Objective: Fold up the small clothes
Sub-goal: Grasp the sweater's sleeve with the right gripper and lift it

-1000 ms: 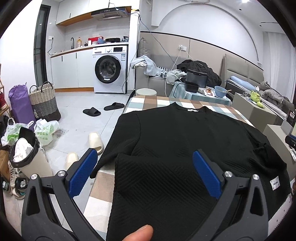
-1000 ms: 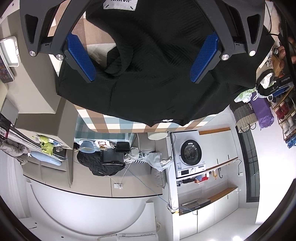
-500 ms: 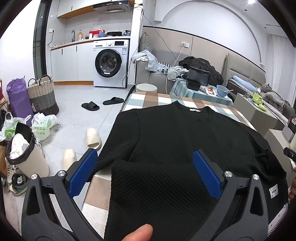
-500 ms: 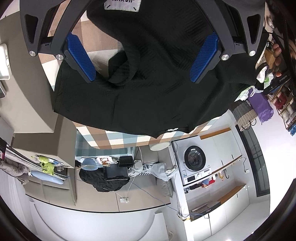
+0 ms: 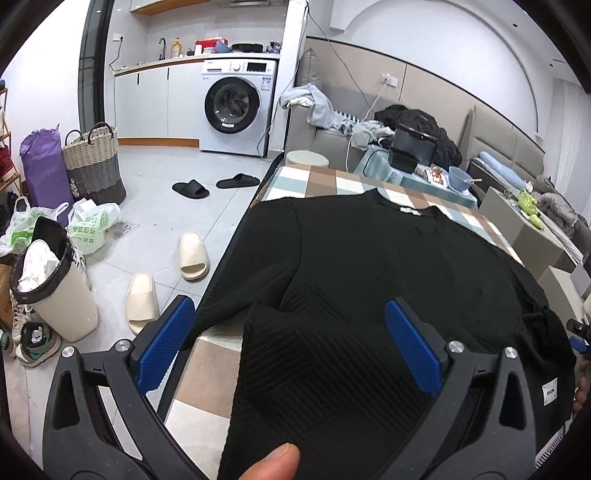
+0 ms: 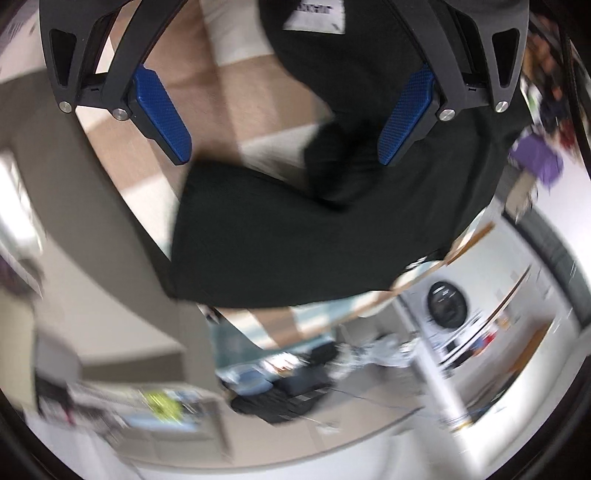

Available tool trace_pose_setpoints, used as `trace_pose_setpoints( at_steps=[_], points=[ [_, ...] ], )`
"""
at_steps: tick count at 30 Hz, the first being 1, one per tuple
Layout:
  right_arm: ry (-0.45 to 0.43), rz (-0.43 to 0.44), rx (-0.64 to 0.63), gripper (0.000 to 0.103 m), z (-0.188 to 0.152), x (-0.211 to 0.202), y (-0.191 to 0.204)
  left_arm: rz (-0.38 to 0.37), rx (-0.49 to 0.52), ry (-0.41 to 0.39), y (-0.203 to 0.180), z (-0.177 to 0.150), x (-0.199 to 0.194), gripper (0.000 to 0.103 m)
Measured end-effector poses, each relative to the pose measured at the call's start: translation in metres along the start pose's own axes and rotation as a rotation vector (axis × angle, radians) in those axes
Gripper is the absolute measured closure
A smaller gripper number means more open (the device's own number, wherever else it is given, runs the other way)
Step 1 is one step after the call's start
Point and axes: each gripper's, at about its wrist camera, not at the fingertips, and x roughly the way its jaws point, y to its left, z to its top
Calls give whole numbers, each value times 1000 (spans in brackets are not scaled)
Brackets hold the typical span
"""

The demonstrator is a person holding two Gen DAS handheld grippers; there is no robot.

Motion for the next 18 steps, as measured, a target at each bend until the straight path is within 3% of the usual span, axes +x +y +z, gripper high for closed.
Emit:
trace_pose_setpoints(
  at_steps=[8, 11, 12, 15, 17, 18],
  points=[
    [95, 173, 262, 9, 15, 32, -38, -13, 26, -16, -8, 3, 7, 1],
    [74, 133, 311, 13, 29, 38, -45, -20, 44, -28, -15, 4, 7, 1],
    [67, 108, 303, 18, 33, 40, -46, -18, 52, -34, -17, 5, 7, 1],
    [65, 17, 280, 47, 48, 48, -50, -11, 67, -41, -22, 4, 6, 1],
    [92, -40, 272, 76, 57, 55, -51, -13, 66, -41, -23, 4, 6, 1],
    [107, -57, 266, 82, 60, 58, -51, -12, 63, -43, -24, 4, 7, 1]
  ],
)
